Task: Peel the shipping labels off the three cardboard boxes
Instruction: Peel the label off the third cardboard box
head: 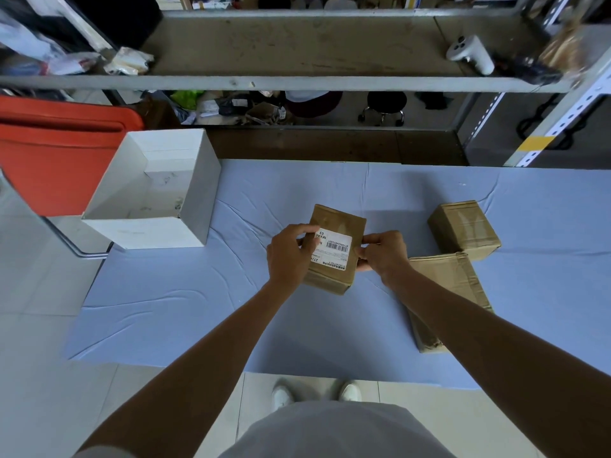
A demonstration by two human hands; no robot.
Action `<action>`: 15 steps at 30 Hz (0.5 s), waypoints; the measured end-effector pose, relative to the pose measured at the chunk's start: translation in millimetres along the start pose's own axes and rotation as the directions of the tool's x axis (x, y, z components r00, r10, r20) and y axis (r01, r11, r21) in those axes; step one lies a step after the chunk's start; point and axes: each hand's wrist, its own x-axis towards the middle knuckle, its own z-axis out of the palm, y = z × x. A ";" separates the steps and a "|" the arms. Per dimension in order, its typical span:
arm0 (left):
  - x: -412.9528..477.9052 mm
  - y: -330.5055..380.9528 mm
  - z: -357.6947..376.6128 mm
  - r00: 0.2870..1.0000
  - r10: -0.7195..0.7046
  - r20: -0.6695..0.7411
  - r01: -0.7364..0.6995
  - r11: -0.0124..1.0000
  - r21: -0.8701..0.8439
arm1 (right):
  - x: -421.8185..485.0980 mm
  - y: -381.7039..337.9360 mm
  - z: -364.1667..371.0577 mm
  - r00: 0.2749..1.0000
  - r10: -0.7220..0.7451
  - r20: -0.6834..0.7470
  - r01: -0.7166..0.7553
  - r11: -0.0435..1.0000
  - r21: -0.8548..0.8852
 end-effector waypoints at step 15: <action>-5.5 1.1 -3.8 1.000 0.012 0.027 -0.014 0.999 0.051 | -4.8 -1.2 -1.7 1.000 -0.019 0.009 0.019 0.998 -0.057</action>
